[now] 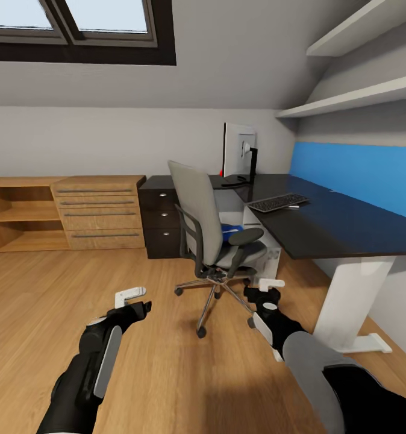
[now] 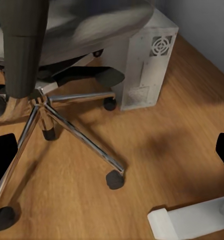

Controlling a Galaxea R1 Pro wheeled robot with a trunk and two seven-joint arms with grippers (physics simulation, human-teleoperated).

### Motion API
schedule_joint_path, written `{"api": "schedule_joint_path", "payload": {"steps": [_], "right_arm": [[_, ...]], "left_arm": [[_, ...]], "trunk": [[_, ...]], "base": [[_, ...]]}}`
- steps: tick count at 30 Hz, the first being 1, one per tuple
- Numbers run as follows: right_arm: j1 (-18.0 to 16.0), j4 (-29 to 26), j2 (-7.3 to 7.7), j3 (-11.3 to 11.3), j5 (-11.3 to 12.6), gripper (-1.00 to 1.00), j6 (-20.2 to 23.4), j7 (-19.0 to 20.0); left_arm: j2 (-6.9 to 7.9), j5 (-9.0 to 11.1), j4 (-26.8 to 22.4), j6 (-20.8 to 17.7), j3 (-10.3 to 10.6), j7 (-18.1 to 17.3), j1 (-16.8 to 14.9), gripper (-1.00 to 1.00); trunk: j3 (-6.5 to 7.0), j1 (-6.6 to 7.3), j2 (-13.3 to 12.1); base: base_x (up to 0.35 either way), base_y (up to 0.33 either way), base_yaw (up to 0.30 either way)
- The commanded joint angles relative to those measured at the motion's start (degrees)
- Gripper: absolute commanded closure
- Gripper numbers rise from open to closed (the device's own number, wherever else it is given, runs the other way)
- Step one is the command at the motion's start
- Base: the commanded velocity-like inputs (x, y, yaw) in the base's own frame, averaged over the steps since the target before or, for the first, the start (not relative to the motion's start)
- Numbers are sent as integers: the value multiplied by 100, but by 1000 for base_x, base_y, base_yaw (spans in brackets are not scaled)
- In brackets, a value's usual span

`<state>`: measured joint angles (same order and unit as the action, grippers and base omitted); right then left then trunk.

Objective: In the bedroom, organize the workspace by keeping the computer under the desk, ensuring the monitor is on the desk, placing the keyboard on the desk next to the monitor, placing the mouse on the desk next to the keyboard, moving the folder from the swivel chair onto the desk next to the mouse, stacking the notebook on top of the folder with the pen on top of the notebook, and positioning the swivel chair next to the desk.

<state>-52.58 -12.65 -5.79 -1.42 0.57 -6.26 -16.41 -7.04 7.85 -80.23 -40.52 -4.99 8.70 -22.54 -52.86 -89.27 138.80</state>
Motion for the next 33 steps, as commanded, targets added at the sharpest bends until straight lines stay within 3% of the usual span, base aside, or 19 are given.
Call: {"api": "schedule_joint_path", "payload": {"steps": [1,4,8,19,25,33], "right_arm": [[-32,62,5,-15,7,-100,-58,-23],[-103,203,20,-27,-6,-100,-171,-21],[-131,261,39,-39,-16,-100,-221,-20],[-138,269,136,6,19,-100,-318,-6],[-138,296,139,10,22,-100,-739,-11],[-132,306,142,17,22,-100,-1158,-9]], "left_arm": [[-6,63,-157,-23,-5,37,86,-100],[-15,66,-694,-14,-3,24,463,-100],[-24,67,-905,-18,-3,24,642,-100],[-29,67,-942,-27,-2,35,689,-100],[-30,67,-937,-21,-2,36,697,-100],[-34,65,-878,-18,6,36,696,-100]], "trunk": [[-6,1,2],[-6,1,2],[-6,1,2],[-6,1,2],[-6,1,2],[-6,1,2]], "base": [[0,0,0],[0,0,0],[4,0,0],[253,0,0],[285,-37,0],[53,-7,0]]}}
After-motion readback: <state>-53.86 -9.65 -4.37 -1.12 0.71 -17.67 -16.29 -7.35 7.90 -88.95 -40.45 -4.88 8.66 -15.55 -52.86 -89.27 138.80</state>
